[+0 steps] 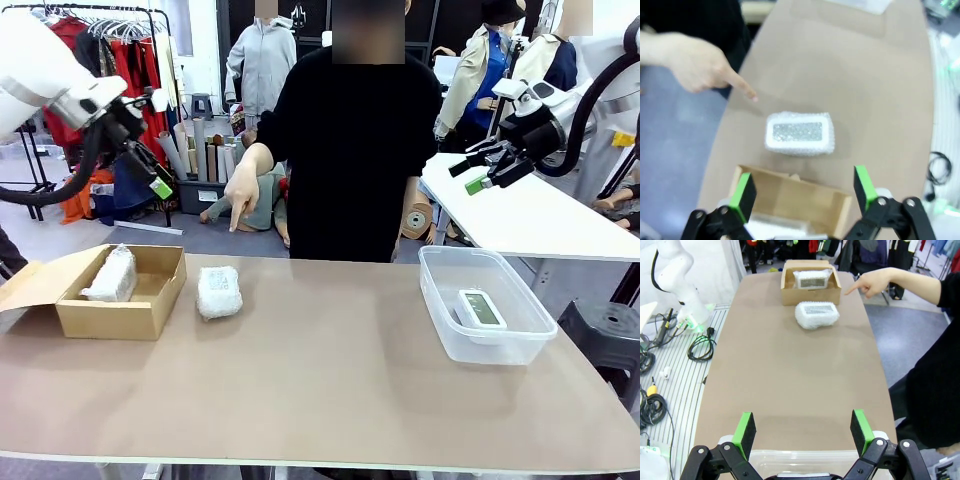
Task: Separate and place wrapped and unwrapped clocks.
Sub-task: Pick up the Digital clock indicated by the person.
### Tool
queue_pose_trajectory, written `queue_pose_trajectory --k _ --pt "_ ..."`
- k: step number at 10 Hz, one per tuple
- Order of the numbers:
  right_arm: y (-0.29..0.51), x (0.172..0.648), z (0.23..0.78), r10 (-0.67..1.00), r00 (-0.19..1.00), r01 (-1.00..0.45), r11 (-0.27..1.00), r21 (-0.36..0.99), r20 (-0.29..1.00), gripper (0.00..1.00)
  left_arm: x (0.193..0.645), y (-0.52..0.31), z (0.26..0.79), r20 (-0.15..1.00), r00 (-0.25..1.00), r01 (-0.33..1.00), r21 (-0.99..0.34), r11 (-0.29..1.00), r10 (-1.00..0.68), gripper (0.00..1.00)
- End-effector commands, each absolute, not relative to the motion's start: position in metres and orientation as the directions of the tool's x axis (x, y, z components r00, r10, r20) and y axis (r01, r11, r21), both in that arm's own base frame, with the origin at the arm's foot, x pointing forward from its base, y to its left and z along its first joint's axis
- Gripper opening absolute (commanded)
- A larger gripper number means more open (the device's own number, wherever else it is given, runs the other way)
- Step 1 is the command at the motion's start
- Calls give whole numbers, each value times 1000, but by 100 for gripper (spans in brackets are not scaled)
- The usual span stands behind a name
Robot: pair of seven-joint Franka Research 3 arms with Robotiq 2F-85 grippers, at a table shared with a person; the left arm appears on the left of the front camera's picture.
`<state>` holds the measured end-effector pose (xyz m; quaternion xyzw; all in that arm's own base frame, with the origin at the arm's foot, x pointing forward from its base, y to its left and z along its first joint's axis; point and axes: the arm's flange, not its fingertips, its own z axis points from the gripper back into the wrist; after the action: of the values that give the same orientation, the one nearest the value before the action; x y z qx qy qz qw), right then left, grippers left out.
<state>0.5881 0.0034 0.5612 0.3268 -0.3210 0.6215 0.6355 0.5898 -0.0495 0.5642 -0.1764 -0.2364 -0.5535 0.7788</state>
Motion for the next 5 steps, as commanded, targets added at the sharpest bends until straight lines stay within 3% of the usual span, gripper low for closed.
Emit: queue_pose_trajectory --k 1,3,5 --pt "5 587 563 573 19 -1000 13 14 819 100 568 -85 567 464 405 900 -48 434 -788 100" --pt "5 587 563 573 19 -1000 13 14 819 100 552 -129 549 300 409 906 -19 424 -862 100" --pt "5 587 563 573 19 -1000 13 14 819 100 551 -148 534 243 416 900 25 434 -876 100"
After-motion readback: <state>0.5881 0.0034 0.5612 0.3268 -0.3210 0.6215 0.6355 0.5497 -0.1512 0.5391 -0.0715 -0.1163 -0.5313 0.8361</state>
